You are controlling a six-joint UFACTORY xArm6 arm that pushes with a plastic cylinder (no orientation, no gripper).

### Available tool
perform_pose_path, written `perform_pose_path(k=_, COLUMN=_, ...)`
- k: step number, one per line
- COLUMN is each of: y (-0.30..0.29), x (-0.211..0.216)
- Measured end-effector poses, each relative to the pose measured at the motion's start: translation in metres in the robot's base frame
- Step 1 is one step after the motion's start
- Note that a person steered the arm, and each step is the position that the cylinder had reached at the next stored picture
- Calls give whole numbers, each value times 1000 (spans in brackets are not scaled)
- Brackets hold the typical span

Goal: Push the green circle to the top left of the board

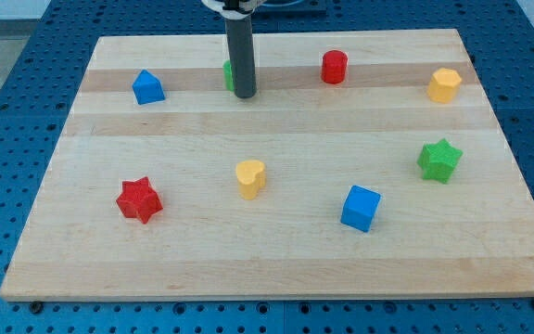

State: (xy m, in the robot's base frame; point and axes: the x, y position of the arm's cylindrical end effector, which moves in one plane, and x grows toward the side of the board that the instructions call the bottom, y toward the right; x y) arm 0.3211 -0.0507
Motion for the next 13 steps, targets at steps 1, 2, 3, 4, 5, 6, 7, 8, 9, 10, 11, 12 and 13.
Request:
perform_pose_path(k=1, y=-21, x=-1)
perform_pose_path(k=2, y=-12, x=-5)
perform_pose_path(k=3, y=16, x=-18)
perform_pose_path(k=4, y=5, x=-23)
perform_pose_path(k=5, y=-32, x=-23)
perform_pose_path(k=6, y=-35, x=-26)
perform_pose_path(k=7, y=-25, x=-35)
perform_pose_path(k=8, y=-54, x=-29)
perform_pose_path(k=9, y=-66, x=-27)
perform_pose_path(k=10, y=-61, x=-39)
perform_pose_path(k=11, y=-67, x=-49)
perform_pose_path(k=12, y=-76, x=-54)
perform_pose_path(k=13, y=-74, x=-71)
